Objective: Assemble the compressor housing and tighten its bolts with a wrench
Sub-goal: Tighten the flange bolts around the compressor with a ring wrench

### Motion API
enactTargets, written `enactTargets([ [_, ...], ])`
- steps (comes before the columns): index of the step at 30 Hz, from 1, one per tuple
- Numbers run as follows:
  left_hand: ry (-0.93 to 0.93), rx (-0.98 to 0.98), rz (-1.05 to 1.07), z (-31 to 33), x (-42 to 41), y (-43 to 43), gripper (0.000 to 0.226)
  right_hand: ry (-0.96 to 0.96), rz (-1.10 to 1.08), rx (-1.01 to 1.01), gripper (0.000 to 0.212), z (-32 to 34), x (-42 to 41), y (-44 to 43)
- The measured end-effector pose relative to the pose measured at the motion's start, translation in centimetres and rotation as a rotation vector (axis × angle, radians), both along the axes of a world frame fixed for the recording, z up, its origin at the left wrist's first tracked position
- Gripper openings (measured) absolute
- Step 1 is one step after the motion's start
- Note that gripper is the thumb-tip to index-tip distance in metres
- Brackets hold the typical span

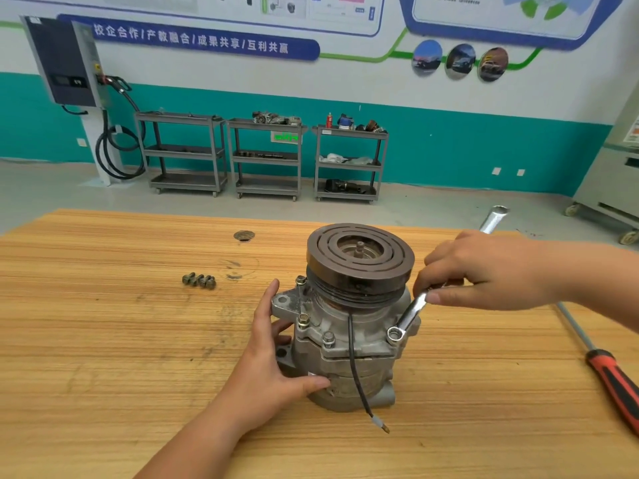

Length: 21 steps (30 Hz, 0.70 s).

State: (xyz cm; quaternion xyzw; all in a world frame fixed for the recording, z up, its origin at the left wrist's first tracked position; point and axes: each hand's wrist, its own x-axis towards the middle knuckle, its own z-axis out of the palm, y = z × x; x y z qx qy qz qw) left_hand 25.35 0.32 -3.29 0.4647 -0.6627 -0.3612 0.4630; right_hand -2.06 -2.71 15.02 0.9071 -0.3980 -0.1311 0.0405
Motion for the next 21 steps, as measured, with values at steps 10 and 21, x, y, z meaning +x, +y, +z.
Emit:
enactTargets([
  [10, 0.003, -0.015, 0.003, -0.2, -0.1, -0.1, 0.128, 0.017, -0.205, 0.334, 0.017, 0.5, 0.7, -0.3],
  [21, 0.021, -0.011, 0.018, 0.1, -0.2, 0.0, 0.122, -0.488, -0.721, 1.158, 0.032, -1.1, -0.3, 3.2],
])
